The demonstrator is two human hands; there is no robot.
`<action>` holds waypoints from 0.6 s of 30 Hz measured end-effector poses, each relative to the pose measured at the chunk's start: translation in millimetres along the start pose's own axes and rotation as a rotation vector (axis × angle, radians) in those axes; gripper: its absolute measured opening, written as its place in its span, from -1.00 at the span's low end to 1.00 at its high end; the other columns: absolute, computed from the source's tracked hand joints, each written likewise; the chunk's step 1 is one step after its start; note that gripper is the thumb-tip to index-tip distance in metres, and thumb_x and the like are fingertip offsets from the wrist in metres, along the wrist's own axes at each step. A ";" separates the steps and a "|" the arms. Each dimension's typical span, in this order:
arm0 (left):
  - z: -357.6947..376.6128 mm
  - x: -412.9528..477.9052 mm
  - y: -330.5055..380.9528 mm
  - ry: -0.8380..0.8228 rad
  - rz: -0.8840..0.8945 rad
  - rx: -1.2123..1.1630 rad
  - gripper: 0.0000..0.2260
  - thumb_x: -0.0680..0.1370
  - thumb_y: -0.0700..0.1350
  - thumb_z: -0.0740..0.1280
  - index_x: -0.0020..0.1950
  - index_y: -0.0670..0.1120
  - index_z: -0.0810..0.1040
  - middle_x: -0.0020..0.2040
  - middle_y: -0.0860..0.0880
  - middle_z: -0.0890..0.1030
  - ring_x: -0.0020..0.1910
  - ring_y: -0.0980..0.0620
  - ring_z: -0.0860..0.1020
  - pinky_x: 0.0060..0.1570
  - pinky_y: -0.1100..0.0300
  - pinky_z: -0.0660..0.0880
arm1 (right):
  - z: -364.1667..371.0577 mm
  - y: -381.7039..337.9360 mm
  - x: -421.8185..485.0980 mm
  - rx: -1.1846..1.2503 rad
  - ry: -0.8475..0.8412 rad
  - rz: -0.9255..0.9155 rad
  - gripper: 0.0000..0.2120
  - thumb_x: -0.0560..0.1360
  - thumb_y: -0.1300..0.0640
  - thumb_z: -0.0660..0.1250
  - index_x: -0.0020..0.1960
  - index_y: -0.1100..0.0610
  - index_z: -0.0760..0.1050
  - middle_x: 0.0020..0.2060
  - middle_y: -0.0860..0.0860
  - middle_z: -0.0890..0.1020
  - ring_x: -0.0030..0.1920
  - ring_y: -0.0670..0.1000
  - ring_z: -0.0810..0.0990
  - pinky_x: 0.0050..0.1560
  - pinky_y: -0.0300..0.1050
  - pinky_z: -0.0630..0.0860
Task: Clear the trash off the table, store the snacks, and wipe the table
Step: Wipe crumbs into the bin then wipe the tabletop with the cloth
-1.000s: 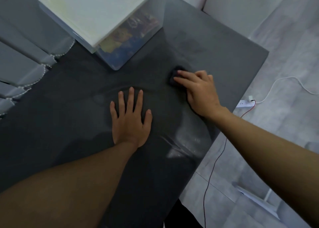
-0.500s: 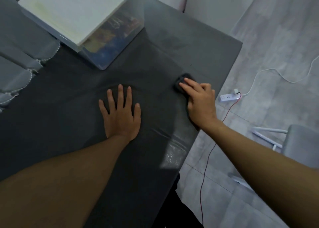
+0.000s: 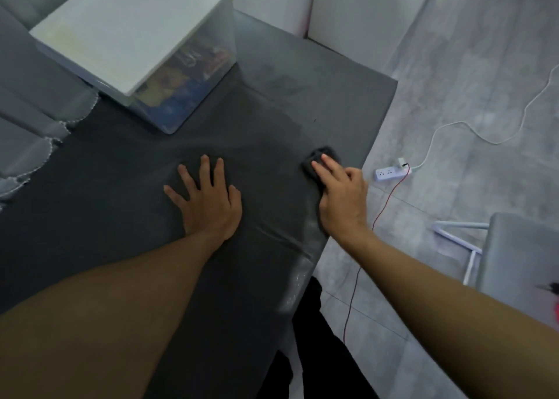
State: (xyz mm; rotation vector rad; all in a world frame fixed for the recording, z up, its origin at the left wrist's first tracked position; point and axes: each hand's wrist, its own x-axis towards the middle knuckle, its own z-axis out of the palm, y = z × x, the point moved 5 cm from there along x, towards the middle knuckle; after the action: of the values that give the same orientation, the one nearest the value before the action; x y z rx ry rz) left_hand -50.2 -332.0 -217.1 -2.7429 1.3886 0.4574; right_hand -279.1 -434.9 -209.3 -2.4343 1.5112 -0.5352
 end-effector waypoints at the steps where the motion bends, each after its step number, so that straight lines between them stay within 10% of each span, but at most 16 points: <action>1: -2.9 1.8 4.0 0.012 0.002 -0.043 -0.46 0.63 0.08 0.01 0.60 0.00 0.03 0.63 -0.01 -0.05 0.58 -0.20 -0.18 0.42 -0.44 -0.17 | 2.9 -6.7 -4.4 -0.003 -0.016 -0.041 -0.46 0.47 0.30 0.22 0.40 -0.03 0.49 0.41 -0.07 0.48 0.07 0.15 0.41 0.02 0.06 0.43; 7: -9.3 25.3 38.0 0.029 0.060 -0.039 -0.44 0.64 0.14 0.00 0.61 0.02 0.00 0.63 0.05 -0.07 0.59 -0.14 -0.16 0.44 -0.40 -0.15 | -6.9 11.5 18.3 -0.032 -0.149 -0.550 -0.50 0.49 0.27 0.33 0.38 -0.05 0.50 0.39 -0.08 0.50 0.09 0.13 0.48 -0.01 0.00 0.40; 13: -12.6 68.3 71.1 0.006 0.005 -0.012 -0.41 0.61 0.29 -0.12 0.60 0.18 -0.19 0.61 0.13 -0.20 0.57 -0.22 -0.25 0.38 -0.49 -0.20 | -5.3 38.4 76.2 -0.008 -0.025 -0.027 -0.44 0.44 0.35 0.28 0.38 -0.04 0.51 0.39 -0.06 0.50 0.12 0.16 0.45 0.04 0.03 0.33; 18: -10.4 88.7 78.9 0.052 -0.095 0.065 -0.41 0.58 0.32 -0.26 0.58 0.20 -0.28 0.61 0.12 -0.24 0.57 -0.19 -0.26 0.32 -0.54 -0.11 | -1.4 27.8 59.8 0.017 -0.151 -0.556 -0.47 0.44 0.30 0.27 0.37 -0.02 0.52 0.41 -0.05 0.49 0.17 0.14 0.49 0.06 0.01 0.41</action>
State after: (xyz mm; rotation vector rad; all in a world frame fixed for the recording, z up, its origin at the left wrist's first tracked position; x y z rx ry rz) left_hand -60.8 -450.5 -223.4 -2.7720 1.2534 0.3337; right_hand -278.3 -500.9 -207.3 -2.8003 0.7569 -0.4385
